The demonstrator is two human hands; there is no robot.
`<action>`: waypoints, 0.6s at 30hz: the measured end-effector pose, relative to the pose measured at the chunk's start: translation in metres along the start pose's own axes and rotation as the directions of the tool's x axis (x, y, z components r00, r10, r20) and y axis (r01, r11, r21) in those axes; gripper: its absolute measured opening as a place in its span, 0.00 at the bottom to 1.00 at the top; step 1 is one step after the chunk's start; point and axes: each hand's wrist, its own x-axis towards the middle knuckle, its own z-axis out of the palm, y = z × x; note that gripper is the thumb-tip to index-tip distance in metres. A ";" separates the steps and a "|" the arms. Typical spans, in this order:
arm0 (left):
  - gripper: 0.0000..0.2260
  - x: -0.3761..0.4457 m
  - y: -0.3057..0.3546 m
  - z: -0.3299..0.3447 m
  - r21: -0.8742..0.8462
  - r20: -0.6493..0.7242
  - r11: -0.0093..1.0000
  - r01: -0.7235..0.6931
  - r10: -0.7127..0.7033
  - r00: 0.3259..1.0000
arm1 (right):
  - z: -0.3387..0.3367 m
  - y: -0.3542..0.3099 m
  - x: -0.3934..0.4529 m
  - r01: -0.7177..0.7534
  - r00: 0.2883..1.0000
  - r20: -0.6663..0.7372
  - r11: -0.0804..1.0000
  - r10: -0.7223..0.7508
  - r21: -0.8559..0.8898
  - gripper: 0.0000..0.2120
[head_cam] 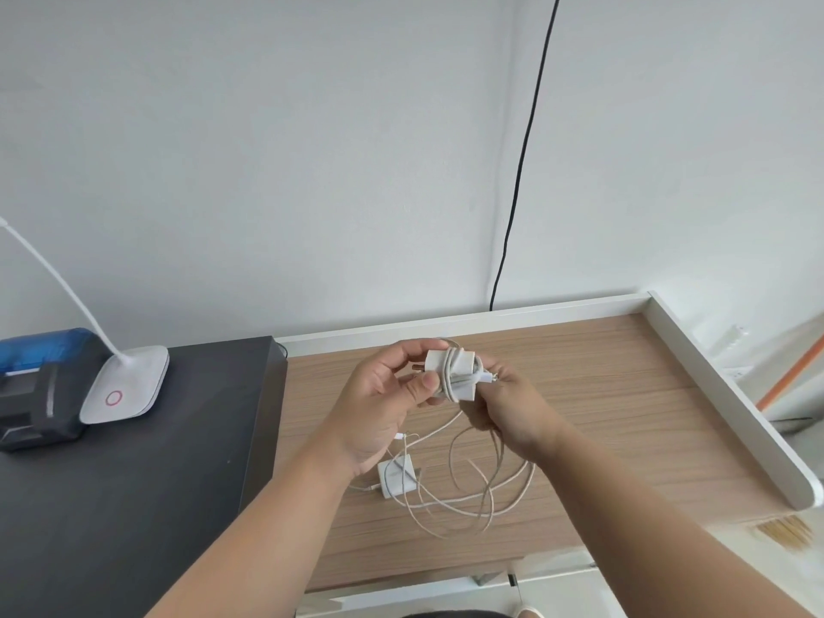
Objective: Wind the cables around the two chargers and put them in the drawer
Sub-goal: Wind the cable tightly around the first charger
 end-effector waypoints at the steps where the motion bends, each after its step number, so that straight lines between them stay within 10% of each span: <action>1: 0.12 0.000 -0.001 0.001 -0.038 -0.011 0.999 0.005 -0.005 1.000 | 0.001 0.007 0.001 -0.021 1.000 -0.010 0.999 0.021 0.029 0.11; 7: 0.14 0.007 -0.002 0.000 -0.132 -0.195 0.991 -0.037 0.011 0.981 | 0.014 0.022 -0.010 -0.132 0.991 -0.022 0.991 0.133 0.034 0.16; 12: 0.12 0.021 -0.004 -0.007 0.075 -0.432 0.997 -0.009 0.040 0.901 | 0.030 0.013 -0.027 -0.121 0.992 -0.088 0.832 0.086 -0.542 0.13; 18: 0.11 0.024 -0.008 -0.018 0.175 -0.427 0.983 0.061 0.020 0.904 | 0.024 -0.016 -0.041 0.048 0.991 -0.046 0.653 -0.126 -0.756 0.12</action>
